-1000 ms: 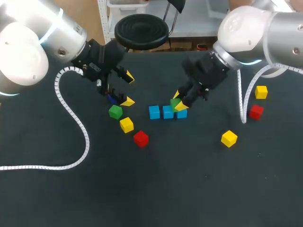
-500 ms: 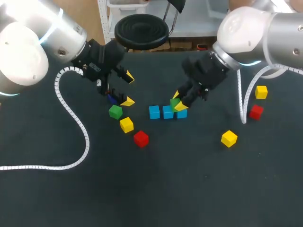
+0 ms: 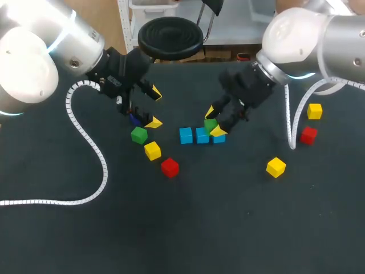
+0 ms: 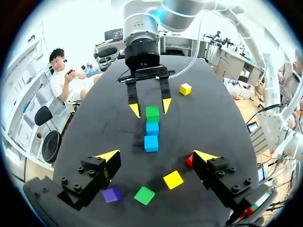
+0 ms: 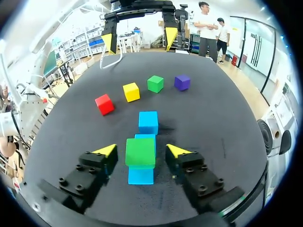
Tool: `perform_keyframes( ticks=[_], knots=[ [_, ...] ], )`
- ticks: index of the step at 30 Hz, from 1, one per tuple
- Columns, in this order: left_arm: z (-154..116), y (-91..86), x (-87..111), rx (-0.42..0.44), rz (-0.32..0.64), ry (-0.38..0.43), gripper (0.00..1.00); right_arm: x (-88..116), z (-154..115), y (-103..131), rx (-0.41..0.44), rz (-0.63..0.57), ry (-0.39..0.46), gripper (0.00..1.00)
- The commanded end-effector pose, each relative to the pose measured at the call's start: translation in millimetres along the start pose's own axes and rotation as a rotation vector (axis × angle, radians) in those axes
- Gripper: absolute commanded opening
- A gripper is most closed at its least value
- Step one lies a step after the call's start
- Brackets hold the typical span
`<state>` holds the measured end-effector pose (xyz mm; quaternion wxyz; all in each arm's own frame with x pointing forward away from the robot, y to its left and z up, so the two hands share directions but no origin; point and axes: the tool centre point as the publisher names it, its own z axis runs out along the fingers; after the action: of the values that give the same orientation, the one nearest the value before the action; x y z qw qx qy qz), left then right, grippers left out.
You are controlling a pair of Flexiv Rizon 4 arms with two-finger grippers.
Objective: Place the blue cubes, place green cubes on the blue cubes, place the yellow cubes on the green cubes, then place the red cubes on the yellow cubes, and place purple cube on the red cubes.
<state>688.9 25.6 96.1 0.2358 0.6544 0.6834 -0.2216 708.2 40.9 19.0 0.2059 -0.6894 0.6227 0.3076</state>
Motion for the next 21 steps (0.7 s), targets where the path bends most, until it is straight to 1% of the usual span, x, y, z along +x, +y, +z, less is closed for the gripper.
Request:
perform_keyframes(
  ticks=[1, 9, 14, 18, 21],
  knots=[
    [-0.2, 1.5, -0.1, 0.003, 0.0, 0.002, 1.0, 0.4, -2.7, 2.3, 0.01, 0.002, -0.007, 1.0],
    [-0.2, 1.5, -0.1, 0.003, 0.0, 0.002, 1.0, -0.2, -15.8, 8.9, 0.054, 0.011, -0.044, 1.0],
    [-0.2, 1.5, -0.1, 0.003, 0.0, 0.002, 1.0, 5.8, -25.3, 13.2, 0.082, 0.012, -0.117, 1.0],
    [-0.2, 1.5, -0.1, 0.003, 0.0, 0.002, 1.0, 8.1, -35.8, 17.9, 0.115, 0.017, -0.135, 1.0],
    [-0.2, 1.5, -0.1, 0.003, 0.0, 0.002, 1.0, 9.7, -43.3, 21.2, 0.137, 0.024, -0.134, 1.0]
  ],
)
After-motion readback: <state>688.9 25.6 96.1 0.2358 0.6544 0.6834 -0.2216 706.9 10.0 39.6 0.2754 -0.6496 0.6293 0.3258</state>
